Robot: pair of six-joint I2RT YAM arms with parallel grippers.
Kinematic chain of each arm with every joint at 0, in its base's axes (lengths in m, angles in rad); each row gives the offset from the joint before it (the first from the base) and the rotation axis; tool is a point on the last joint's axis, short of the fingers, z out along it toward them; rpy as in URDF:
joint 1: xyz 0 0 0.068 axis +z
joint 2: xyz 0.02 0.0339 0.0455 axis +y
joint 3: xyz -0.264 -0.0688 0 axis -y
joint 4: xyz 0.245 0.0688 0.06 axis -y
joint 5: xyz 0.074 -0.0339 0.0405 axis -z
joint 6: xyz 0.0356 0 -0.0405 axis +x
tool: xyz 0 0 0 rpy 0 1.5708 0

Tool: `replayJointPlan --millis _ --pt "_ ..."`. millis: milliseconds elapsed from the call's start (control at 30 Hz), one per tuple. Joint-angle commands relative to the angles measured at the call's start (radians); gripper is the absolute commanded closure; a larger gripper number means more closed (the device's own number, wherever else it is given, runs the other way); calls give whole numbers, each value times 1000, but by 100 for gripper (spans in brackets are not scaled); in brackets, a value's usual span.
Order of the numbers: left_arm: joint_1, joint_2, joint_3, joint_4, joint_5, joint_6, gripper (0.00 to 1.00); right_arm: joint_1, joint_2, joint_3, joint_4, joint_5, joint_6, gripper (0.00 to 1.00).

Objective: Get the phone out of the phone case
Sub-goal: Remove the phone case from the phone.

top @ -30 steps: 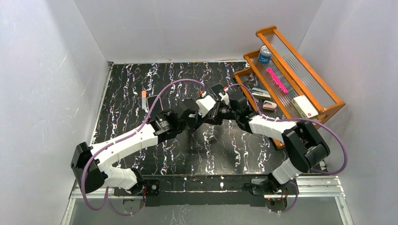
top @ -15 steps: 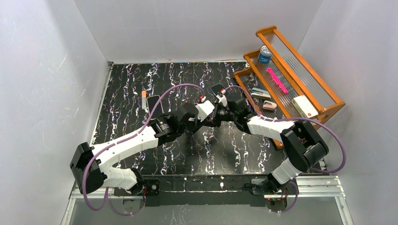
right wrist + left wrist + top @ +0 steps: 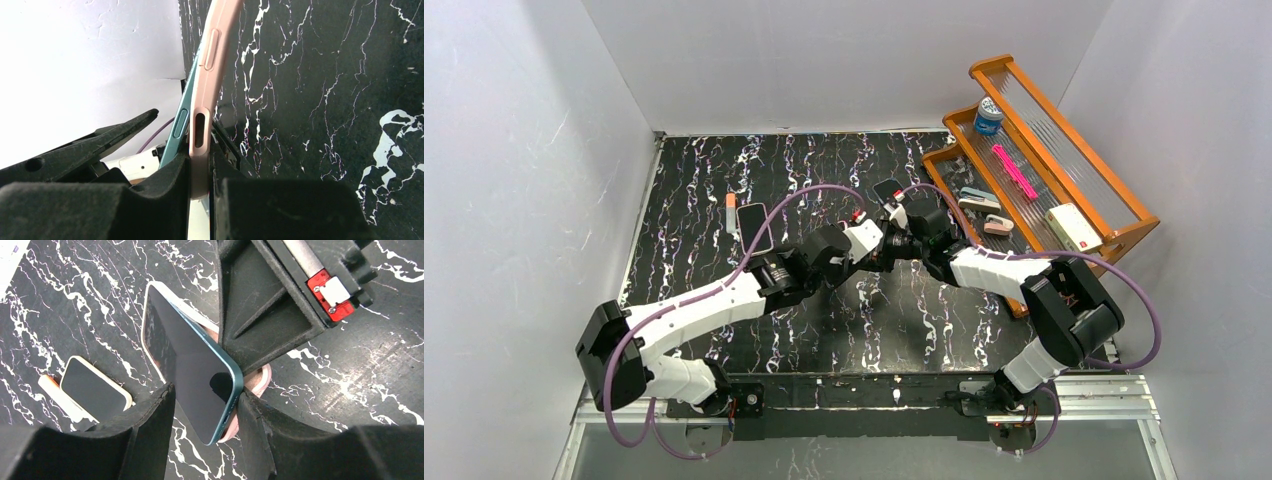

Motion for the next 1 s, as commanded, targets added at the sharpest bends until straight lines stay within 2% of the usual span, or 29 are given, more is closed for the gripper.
replayJointPlan --millis 0,167,533,967 --pt "-18 29 -32 -11 -44 24 55 15 -41 56 111 -49 49 99" --pt "-62 73 -35 -11 -114 43 59 27 -66 59 109 -32 51 99" --pt "-90 58 -40 -3 -135 50 100 32 -65 41 104 -3 49 99" --pt "-153 -47 -29 -2 -121 10 100 34 -27 12 86 123 61 99"
